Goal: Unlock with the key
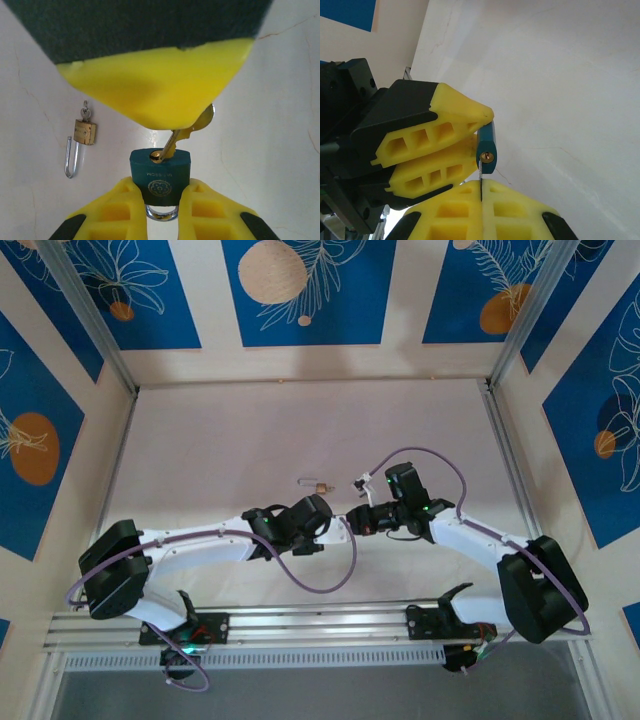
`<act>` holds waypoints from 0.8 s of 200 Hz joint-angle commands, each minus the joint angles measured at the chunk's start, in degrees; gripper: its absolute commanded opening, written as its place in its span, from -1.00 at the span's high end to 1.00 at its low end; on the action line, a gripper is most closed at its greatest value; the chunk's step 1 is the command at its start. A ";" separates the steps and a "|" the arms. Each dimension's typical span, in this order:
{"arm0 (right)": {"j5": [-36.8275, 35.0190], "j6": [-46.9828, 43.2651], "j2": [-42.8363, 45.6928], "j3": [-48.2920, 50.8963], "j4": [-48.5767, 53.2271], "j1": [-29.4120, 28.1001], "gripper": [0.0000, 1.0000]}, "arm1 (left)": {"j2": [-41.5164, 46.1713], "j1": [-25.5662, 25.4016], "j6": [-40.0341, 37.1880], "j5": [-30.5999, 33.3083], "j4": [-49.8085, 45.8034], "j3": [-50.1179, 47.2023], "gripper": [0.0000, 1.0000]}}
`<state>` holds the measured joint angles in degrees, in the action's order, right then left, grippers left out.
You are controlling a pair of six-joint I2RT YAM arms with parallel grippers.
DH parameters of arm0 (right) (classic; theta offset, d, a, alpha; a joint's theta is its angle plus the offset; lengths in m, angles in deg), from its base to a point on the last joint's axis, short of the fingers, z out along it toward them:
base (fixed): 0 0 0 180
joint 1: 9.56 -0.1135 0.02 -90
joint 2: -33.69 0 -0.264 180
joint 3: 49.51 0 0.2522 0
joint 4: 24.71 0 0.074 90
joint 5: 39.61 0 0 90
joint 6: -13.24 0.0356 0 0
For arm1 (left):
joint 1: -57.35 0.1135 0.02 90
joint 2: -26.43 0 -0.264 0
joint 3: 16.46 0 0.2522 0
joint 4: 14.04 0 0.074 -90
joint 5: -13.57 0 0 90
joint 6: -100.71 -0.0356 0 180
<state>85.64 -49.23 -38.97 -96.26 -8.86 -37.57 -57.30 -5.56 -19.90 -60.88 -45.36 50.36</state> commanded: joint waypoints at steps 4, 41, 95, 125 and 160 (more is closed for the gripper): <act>0.99 -0.10 -1.09 -0.87 0.19 -0.38 1.00 | 0.75 -0.81 -0.85 0.53 0.70 0.16 0.82; 0.10 -0.02 -1.36 -0.69 0.07 -0.37 1.00 | 0.85 -1.05 -0.86 0.54 0.56 -0.09 0.82; 1.08 0.46 -1.62 -1.06 -0.92 -0.03 1.00 | 0.41 -1.68 -0.97 0.09 0.42 0.29 0.82; 1.27 0.33 -1.53 -1.30 -1.18 -0.20 1.00 | -0.11 -2.12 -0.75 -0.27 0.24 0.58 0.82; 1.77 0.12 -1.93 -1.23 -1.03 -0.41 1.00 | -0.06 -2.24 -0.73 -0.04 0.36 0.64 0.83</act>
<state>85.64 -49.16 -40.17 -96.26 -9.08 -37.63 -57.36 -6.70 -19.88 -60.20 -46.41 50.25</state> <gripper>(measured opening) 0.064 0.135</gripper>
